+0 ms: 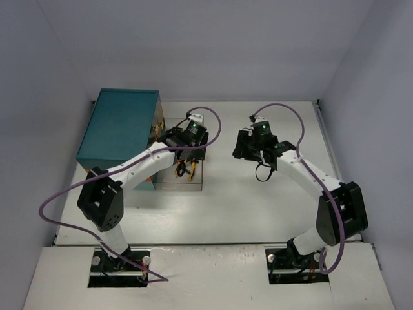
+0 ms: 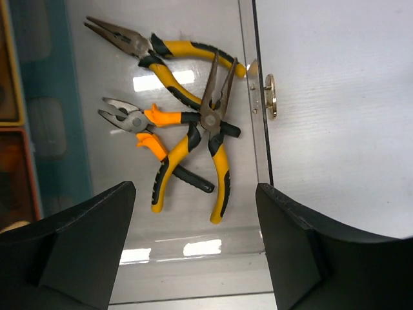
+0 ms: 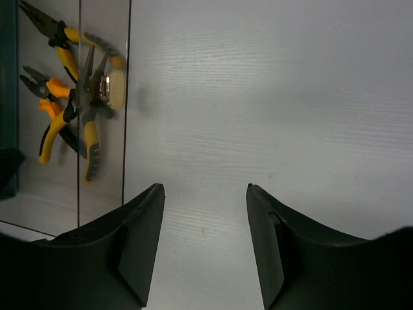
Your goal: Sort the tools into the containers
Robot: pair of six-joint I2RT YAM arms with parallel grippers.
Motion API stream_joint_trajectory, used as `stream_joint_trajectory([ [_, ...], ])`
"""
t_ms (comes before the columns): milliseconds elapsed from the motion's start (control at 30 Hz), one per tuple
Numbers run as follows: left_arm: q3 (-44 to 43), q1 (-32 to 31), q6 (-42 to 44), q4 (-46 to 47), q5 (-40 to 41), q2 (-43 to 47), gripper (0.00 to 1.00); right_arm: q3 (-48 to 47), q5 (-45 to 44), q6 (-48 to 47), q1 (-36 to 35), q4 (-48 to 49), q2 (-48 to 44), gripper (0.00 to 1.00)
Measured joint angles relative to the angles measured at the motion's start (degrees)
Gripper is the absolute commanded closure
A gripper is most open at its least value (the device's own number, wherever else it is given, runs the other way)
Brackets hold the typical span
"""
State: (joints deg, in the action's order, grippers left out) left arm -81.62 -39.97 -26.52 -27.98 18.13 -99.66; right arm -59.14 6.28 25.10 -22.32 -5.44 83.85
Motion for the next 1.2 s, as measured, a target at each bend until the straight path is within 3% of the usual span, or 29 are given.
stream_joint_trajectory([
  [333,-10.95,1.28,15.99,-1.9,5.96,16.51,0.27,-6.55,1.15,-1.83,-4.78,5.21,17.66,0.57],
  [533,-9.61,13.35,19.91,-1.05,6.49,24.9,0.27,-13.81,2.08,-3.13,-6.62,7.95,27.1,0.63],
  [700,-4.11,22.43,18.83,-1.72,4.34,22.48,0.27,-18.69,2.82,-3.3,-8.8,9.32,32.36,0.64],
  [900,-0.33,25.3,16.91,-0.58,-0.73,16.87,0.27,-24.71,3.27,-3.11,-11.43,8.5,36.8,0.64],
  [1200,6.2,27.4,12.33,7.76,-5.35,19.34,0.28,-31.24,4.8,-2.5,-16.86,8.29,40.78,0.64],
])
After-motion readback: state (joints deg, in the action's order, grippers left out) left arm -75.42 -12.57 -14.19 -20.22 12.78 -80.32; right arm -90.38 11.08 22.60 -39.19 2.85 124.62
